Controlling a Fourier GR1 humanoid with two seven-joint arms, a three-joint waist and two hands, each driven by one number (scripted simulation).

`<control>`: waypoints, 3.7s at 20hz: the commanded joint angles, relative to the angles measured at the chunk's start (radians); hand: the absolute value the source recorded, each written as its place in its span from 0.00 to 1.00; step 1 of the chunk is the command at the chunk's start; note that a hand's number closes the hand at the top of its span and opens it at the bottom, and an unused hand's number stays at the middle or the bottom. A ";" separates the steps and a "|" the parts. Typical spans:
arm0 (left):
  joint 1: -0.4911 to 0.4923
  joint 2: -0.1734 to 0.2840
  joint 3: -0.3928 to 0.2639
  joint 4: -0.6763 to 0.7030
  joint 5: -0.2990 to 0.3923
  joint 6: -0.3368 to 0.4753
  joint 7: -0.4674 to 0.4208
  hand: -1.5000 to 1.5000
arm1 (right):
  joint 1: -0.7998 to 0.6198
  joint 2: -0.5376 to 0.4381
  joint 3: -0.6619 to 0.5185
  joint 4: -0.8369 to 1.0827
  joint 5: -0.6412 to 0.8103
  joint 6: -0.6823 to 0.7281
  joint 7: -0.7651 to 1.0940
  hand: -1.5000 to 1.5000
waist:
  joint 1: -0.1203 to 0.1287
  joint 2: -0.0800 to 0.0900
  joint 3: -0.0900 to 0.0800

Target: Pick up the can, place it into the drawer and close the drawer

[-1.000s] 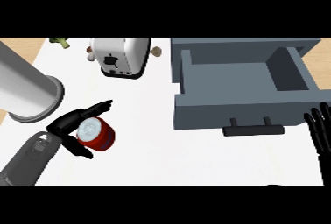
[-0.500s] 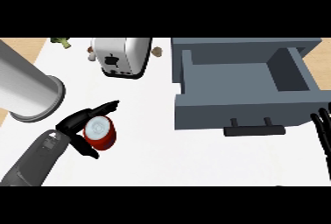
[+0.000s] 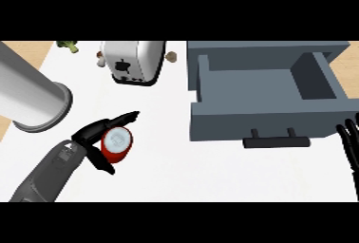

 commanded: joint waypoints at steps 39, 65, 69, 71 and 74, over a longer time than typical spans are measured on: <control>0.164 -0.209 0.214 -0.853 0.412 0.716 0.745 1.00 | 0.102 0.018 -0.077 -0.167 -0.084 0.012 0.073 0.00 | 0.035 -0.010 -0.002; -0.638 -0.333 0.106 -0.566 0.351 1.058 1.176 1.00 | 0.064 0.004 -0.116 -0.073 -0.083 0.065 0.020 0.00 | -0.005 0.000 -0.002; -0.731 -0.334 0.095 -0.425 0.402 1.091 1.139 1.00 | 0.073 0.030 -0.102 -0.146 -0.090 0.043 0.056 0.00 | -0.018 0.003 -0.002; -0.765 -0.334 0.069 -0.401 0.418 1.099 1.163 1.00 | 0.076 0.039 -0.089 -0.093 -0.060 0.055 0.018 0.00 | -0.010 0.002 -0.002; -0.829 -0.334 0.084 -0.310 0.464 1.078 1.106 1.00 | 0.030 0.006 -0.104 -0.080 -0.072 0.059 0.044 0.00 | -0.014 0.005 -0.002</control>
